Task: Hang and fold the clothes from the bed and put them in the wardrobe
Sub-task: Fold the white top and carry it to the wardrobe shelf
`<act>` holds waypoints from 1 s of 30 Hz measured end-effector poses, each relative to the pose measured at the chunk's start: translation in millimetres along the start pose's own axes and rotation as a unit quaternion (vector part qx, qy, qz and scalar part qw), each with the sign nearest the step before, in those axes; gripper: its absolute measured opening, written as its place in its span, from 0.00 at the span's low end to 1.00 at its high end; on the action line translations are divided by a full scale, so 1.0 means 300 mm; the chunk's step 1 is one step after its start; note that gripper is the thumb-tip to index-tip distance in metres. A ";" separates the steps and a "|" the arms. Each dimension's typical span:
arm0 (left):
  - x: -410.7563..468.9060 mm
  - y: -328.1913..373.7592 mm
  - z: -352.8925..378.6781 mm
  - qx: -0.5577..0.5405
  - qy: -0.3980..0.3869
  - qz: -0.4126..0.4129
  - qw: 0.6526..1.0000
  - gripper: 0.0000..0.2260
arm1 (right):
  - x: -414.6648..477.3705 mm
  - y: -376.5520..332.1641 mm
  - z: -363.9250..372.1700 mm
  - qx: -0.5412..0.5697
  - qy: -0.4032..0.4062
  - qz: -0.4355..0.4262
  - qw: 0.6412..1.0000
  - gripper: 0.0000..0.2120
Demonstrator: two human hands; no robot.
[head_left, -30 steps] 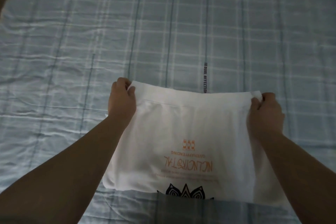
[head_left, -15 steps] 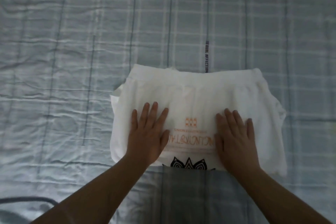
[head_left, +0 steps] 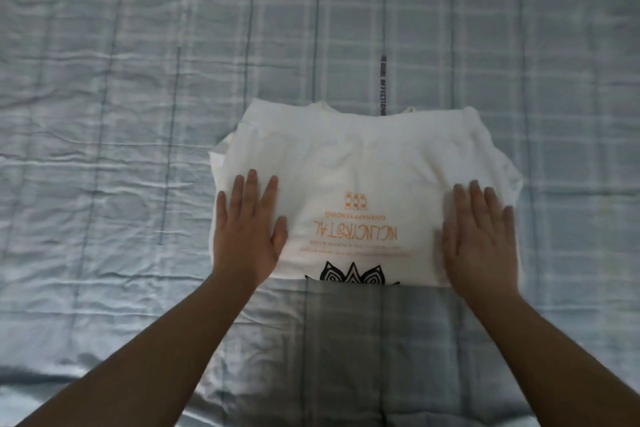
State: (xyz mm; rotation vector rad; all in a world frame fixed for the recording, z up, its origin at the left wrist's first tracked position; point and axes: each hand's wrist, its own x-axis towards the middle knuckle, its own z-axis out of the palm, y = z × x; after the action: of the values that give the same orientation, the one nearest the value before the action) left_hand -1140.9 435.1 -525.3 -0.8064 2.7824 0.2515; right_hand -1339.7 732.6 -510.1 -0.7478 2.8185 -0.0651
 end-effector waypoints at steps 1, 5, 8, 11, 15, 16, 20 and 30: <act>-0.015 -0.029 0.013 -0.004 -0.006 -0.017 1.000 0.30 | -0.007 0.043 0.006 0.002 0.000 0.020 1.000 0.29; -0.020 -0.066 0.087 -0.012 -0.013 -0.041 0.999 0.30 | -0.003 0.179 0.080 0.034 -0.003 0.032 0.999 0.32; -0.007 -0.046 0.113 -0.009 0.001 -0.053 0.999 0.30 | 0.012 0.194 0.124 0.071 0.024 0.016 0.997 0.32; -0.012 -0.033 0.080 0.007 0.004 -0.068 0.998 0.30 | 0.010 0.196 0.127 0.087 0.036 0.011 0.996 0.31; 0.011 0.113 0.001 -0.001 0.004 -0.032 0.999 0.29 | 0.007 0.207 0.089 0.133 0.020 0.009 0.991 0.30; 0.027 0.180 -0.016 -0.001 0.006 -0.001 1.000 0.29 | -0.003 0.211 0.073 0.143 0.021 0.008 0.989 0.30; 0.111 0.494 -0.055 -0.020 0.011 0.097 0.995 0.28 | -0.034 0.243 0.029 0.206 0.046 0.003 0.978 0.28; 0.312 1.088 -0.057 -0.135 -0.017 0.138 0.981 0.18 | -0.052 0.286 -0.002 0.388 -0.028 0.219 0.895 0.28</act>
State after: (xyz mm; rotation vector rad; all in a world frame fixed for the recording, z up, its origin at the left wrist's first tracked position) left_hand -1398.0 656.2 -501.7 -0.4587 2.8599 0.6971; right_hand -1368.3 815.0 -514.8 0.0698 2.4847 -0.9911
